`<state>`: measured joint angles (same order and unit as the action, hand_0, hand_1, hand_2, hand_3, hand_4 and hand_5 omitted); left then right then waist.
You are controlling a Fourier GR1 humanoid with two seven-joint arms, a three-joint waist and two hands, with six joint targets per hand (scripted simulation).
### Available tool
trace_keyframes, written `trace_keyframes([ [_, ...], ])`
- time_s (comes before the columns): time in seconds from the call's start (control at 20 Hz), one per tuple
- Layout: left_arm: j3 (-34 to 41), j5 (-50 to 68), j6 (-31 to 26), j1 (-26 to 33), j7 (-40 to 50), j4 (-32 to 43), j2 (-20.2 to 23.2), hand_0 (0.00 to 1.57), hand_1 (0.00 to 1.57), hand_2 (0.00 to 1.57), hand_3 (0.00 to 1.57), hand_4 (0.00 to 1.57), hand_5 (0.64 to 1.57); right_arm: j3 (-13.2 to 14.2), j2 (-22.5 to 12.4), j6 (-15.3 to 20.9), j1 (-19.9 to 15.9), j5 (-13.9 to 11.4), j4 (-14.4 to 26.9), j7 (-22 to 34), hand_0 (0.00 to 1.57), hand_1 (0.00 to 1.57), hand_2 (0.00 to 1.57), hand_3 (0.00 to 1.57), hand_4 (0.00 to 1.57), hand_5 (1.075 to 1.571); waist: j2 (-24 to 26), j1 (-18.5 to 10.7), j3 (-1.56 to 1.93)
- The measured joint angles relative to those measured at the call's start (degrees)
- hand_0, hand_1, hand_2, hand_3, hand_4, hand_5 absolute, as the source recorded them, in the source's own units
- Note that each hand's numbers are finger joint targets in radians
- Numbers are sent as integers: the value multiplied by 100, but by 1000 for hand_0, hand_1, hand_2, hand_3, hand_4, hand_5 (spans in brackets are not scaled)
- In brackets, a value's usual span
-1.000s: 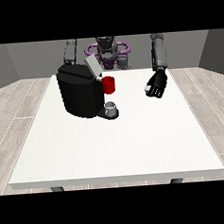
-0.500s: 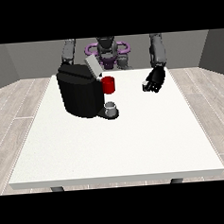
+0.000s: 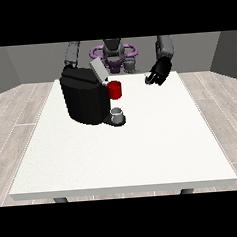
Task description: Insert the coffee pod into the coffee machine and close the lid
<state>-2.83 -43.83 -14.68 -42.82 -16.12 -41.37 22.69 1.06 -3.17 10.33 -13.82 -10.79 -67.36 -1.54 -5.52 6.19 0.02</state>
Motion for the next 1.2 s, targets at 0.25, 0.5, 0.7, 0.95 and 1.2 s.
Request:
trace_keyframes([
  [0.25,49,0,-293,-297,329,-87,-173,1418,1418,1400,1334,534,1571,-157,127,11,-53,-87,-21,66,0,0,0,0,0,1571,158,131,0],
  [0.5,60,8,-620,-618,589,-294,-324,1416,1416,1421,1378,537,1571,-43,83,-65,-129,13,112,-30,0,0,0,0,0,1571,267,146,-1],
  [0.7,343,220,-928,-1108,886,-313,-329,1221,1221,1266,1292,509,1571,-30,124,-123,-167,92,97,-188,0,0,0,0,0,1571,233,290,1],
  [0.95,708,370,-990,-1615,1172,-174,-189,1256,1256,1287,1265,488,1571,-122,186,-74,-333,47,-178,-83,0,0,0,0,0,1571,32,584,-1],
  [1.2,851,370,-1053,-2132,1349,-83,-36,1225,1225,1279,1251,482,1571,-68,109,-79,-658,57,-359,66,0,0,0,0,37,1571,-266,823,-1],
])
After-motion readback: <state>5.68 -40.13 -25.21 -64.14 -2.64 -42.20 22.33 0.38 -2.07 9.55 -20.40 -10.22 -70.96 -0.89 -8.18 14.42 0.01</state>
